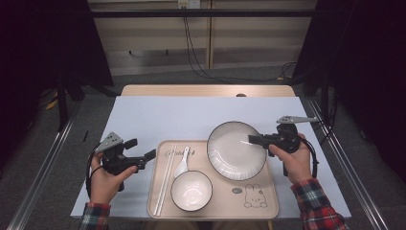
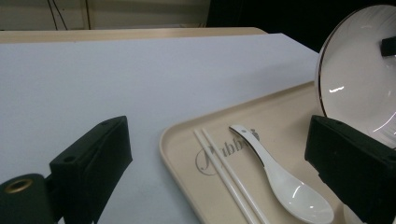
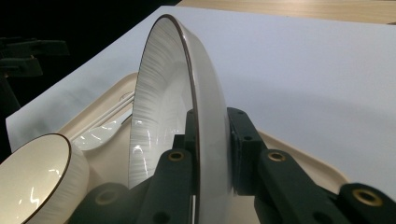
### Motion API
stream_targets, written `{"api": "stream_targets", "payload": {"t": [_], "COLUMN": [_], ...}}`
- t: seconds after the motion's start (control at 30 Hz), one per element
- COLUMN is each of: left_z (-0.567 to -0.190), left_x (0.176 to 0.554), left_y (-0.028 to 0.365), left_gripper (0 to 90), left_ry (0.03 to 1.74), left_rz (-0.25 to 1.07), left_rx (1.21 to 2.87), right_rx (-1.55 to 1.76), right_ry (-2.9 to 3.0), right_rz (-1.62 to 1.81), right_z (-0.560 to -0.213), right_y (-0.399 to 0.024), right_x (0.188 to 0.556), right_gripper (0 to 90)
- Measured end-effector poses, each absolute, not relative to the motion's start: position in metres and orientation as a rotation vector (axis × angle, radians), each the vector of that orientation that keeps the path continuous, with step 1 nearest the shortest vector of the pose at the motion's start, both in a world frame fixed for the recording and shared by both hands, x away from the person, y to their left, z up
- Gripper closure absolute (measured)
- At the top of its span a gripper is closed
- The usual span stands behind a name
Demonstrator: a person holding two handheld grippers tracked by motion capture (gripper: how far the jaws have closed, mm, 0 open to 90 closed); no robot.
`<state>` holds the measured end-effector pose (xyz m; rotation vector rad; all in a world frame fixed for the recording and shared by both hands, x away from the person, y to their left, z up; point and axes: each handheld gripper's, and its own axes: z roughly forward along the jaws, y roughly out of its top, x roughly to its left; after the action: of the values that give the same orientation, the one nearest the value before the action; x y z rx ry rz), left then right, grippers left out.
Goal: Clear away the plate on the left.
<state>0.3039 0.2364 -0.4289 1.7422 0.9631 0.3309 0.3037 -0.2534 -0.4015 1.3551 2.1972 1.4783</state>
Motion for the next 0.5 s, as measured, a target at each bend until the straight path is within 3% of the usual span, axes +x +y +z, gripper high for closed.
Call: {"api": "stream_targets", "payload": {"t": [0.5], "left_z": [-0.4315], "left_x": [0.3042], "left_y": [0.2343], "left_gripper": [7.2], "left_ry": [0.959], "left_rz": [0.318], "left_rx": [1.76], "right_rx": [1.359], "right_ry": [2.23], "right_rz": [1.479], "right_z": [-0.4046], "right_y": [-0.2513], "right_x": [0.3046], "right_gripper": [80.5]}}
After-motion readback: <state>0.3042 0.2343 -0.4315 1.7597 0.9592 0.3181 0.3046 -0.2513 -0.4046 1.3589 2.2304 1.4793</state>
